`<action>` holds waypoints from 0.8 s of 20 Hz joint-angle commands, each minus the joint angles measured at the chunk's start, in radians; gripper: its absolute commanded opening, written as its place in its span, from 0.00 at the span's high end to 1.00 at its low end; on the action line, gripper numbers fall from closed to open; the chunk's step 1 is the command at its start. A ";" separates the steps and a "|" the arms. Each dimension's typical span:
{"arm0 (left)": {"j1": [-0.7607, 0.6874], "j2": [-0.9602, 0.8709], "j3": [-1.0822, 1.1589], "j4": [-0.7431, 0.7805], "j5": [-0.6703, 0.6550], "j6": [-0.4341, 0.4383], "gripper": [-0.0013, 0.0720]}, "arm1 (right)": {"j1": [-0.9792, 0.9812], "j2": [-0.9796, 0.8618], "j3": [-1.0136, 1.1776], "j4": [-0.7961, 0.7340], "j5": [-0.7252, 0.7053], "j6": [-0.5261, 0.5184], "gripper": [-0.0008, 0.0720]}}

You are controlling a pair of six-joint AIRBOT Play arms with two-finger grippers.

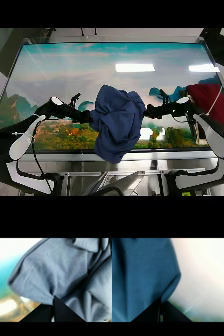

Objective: Fold the shirts.

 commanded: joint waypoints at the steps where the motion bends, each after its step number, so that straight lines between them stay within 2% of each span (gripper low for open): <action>1: 0.030 0.068 0.086 -0.027 -0.088 -0.021 0.97 | -0.023 0.070 0.100 0.028 0.081 -0.034 0.96; 5: 0.120 0.282 0.346 -0.029 -0.184 -0.101 0.97 | -0.133 0.187 0.355 0.035 0.200 -0.012 0.96; 8: 0.186 0.454 0.599 -0.026 -0.193 -0.125 0.97 | -0.202 0.290 0.583 0.084 0.267 -0.007 0.96; 12: 0.299 0.623 0.883 0.046 -0.196 -0.146 0.97 | -0.288 0.430 0.803 0.064 0.257 -0.022 0.96; 16: 0.424 0.742 0.974 0.098 -0.216 -0.142 0.97 | -0.321 0.537 0.881 0.047 0.202 -0.053 0.96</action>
